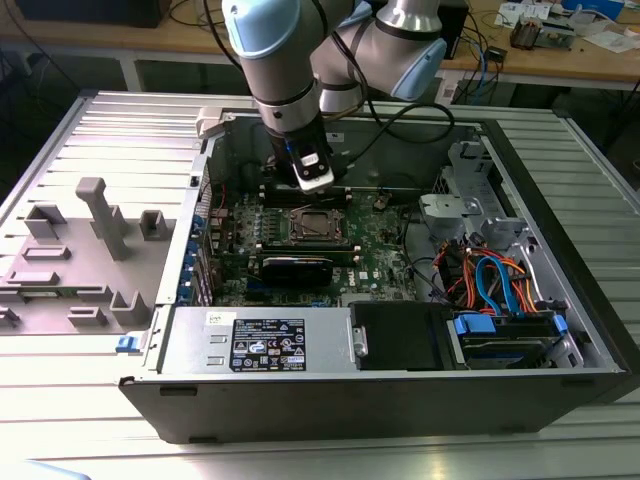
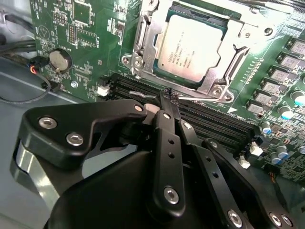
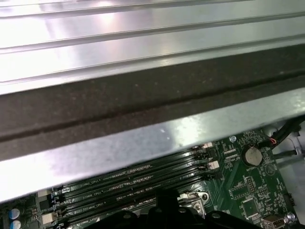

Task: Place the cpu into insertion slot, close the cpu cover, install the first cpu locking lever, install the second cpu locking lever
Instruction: 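Install the first cpu locking lever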

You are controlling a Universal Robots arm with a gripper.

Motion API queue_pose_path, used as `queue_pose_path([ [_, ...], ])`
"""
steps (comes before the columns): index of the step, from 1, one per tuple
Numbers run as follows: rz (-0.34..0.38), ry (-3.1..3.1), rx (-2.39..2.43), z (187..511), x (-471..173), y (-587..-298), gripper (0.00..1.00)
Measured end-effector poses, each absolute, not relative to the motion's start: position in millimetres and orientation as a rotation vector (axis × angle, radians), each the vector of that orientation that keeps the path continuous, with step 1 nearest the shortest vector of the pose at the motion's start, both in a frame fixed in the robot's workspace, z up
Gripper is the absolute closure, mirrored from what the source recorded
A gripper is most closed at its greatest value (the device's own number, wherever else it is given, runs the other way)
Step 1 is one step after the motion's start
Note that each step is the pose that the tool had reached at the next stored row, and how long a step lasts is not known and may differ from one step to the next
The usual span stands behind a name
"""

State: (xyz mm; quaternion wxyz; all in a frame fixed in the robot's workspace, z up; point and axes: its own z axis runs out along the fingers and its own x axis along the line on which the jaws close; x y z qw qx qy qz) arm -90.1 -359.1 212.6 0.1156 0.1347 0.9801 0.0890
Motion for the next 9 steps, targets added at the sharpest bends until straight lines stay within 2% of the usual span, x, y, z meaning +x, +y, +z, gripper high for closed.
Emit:
queue_pose_path([
  [9, 0.244, 2.859, 0.454, 212.3, -90.0, -354.0, 0.89],
])
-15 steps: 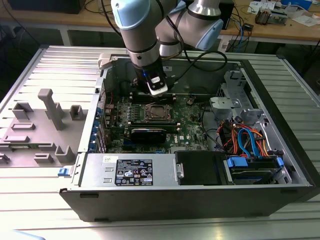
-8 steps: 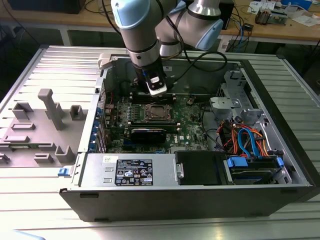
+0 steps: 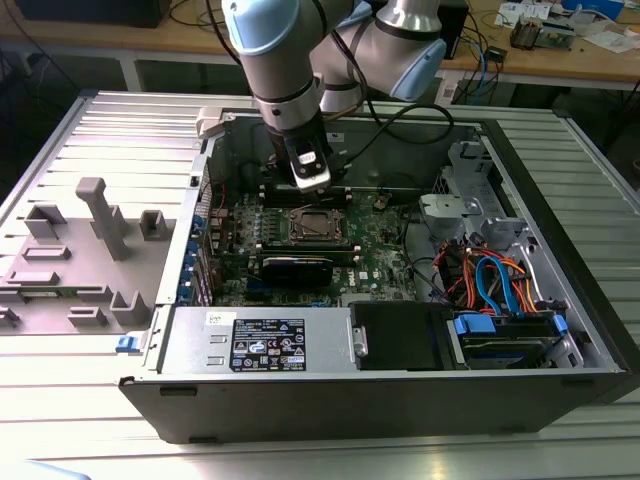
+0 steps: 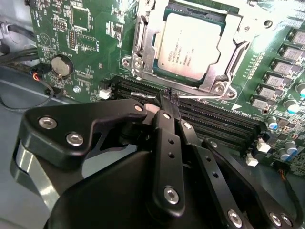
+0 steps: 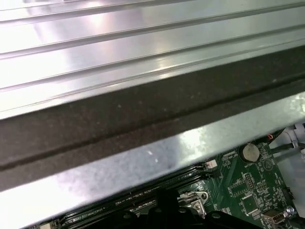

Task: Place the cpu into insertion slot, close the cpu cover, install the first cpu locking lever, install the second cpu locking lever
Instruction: 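Install the first cpu locking lever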

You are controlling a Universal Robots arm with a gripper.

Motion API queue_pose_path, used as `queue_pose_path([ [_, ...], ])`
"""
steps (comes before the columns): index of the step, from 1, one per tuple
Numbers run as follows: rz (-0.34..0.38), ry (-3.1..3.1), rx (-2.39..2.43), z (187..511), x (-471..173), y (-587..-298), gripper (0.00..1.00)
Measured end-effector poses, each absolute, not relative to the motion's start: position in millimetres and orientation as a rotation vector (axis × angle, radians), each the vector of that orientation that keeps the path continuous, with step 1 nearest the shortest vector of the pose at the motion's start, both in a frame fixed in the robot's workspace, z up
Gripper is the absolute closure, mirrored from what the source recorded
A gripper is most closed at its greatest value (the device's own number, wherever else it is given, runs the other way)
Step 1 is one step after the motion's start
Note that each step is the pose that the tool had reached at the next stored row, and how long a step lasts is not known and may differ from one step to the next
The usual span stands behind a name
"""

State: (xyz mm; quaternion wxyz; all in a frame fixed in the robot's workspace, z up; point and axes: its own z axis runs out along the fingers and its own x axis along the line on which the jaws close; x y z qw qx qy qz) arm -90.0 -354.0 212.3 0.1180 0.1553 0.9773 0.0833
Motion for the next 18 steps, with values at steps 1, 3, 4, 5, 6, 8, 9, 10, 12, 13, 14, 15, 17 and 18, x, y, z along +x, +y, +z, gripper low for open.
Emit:
queue_pose_path([
  [1, 0.242, 2.858, 0.458, 212.3, -90.0, -353.9, 0.89],
  [3, 0.239, 2.856, 0.466, 212.1, -90.0, -353.8, 0.89],
  [4, 0.232, 2.853, 0.480, 211.5, -90.1, -353.9, 0.89],
  [5, 0.229, 2.851, 0.491, 210.8, -90.0, -353.9, 0.89],
  [6, 0.228, 2.849, 0.498, 210.6, -90.0, -353.9, 0.89],
  [8, 0.226, 2.847, 0.508, 210.3, -90.1, -353.3, 0.89],
  [9, 0.225, 2.847, 0.511, 210.3, -90.1, -353.0, 0.89],
  [10, 0.223, 2.845, 0.515, 210.3, -90.0, -352.6, 0.89],
  [12, 0.220, 2.843, 0.523, 210.3, -90.0, -352.2, 0.89],
  [13, 0.219, 2.842, 0.527, 210.3, -90.0, -352.1, 0.89],
  [14, 0.217, 2.841, 0.533, 210.3, -90.0, -351.9, 0.89],
  [15, 0.215, 2.839, 0.541, 210.3, -90.0, -351.6, 0.89],
  [17, 0.213, 2.836, 0.552, 210.3, -90.0, -351.1, 0.89],
  [18, 0.212, 2.835, 0.557, 210.3, -90.0, -350.8, 0.89],
])
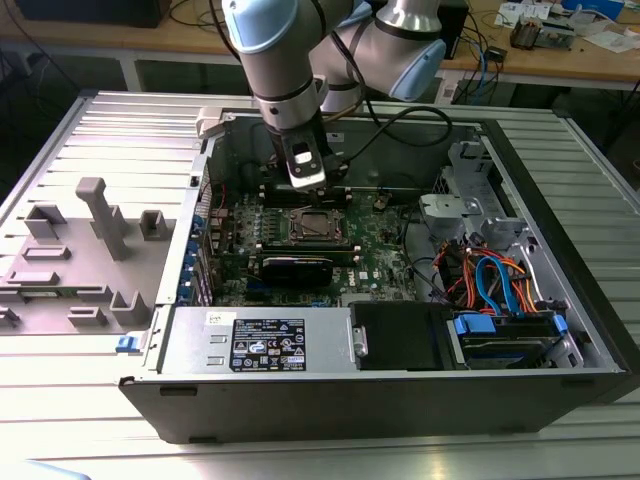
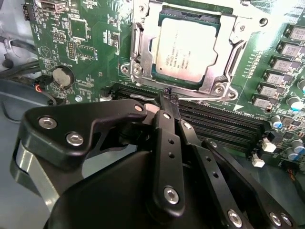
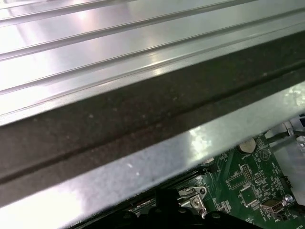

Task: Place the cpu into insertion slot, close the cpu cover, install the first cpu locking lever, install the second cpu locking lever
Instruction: 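Install the first cpu locking lever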

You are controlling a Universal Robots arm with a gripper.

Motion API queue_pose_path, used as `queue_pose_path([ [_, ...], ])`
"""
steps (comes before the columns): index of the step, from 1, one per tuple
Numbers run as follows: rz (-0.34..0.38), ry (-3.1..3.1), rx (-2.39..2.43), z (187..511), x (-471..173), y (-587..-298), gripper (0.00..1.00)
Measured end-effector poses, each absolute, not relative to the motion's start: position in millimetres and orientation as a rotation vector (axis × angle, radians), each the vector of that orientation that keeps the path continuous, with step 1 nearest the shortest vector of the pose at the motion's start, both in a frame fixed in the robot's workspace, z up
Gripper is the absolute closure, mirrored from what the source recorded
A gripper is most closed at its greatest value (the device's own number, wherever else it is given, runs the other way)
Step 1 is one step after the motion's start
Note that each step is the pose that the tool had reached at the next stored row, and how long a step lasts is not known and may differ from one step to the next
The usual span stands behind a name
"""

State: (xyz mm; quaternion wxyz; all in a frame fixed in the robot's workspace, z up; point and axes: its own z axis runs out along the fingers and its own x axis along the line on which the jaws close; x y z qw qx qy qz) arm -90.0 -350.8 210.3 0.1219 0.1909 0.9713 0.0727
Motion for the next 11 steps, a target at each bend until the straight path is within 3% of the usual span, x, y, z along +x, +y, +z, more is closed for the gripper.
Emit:
queue_pose_path([
  [11, 0.205, 2.823, 0.606, 209.3, -90.0, -347.9, 0.89],
])
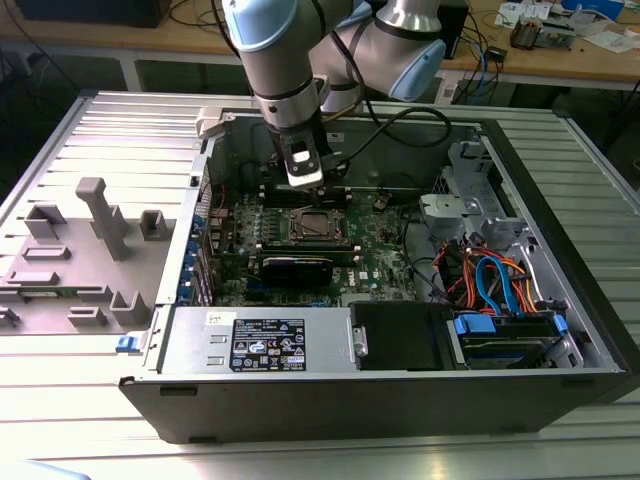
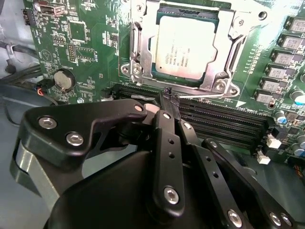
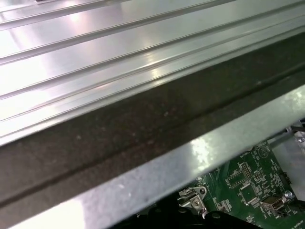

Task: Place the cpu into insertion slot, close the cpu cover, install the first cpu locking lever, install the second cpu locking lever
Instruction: 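Install the first cpu locking lever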

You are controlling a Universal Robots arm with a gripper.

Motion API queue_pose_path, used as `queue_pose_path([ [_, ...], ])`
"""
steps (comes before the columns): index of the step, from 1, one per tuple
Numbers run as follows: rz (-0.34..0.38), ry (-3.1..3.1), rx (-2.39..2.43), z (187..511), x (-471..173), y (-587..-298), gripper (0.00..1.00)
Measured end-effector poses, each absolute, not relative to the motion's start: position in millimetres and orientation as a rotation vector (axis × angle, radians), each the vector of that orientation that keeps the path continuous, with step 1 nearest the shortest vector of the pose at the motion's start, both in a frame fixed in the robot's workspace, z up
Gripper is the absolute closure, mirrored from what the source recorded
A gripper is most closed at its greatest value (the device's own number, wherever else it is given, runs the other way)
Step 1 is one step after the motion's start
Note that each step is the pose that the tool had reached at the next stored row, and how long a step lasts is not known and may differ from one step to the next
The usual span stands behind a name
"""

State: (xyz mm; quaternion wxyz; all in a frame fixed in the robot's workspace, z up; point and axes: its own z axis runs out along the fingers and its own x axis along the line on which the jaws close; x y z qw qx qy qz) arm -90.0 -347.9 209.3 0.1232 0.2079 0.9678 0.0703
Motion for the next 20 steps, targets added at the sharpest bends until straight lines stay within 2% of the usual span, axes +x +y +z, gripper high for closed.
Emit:
queue_pose_path([
  [20, 0.176, 2.803, 0.669, 204.1, -89.2, -343.6, 0.89],
])
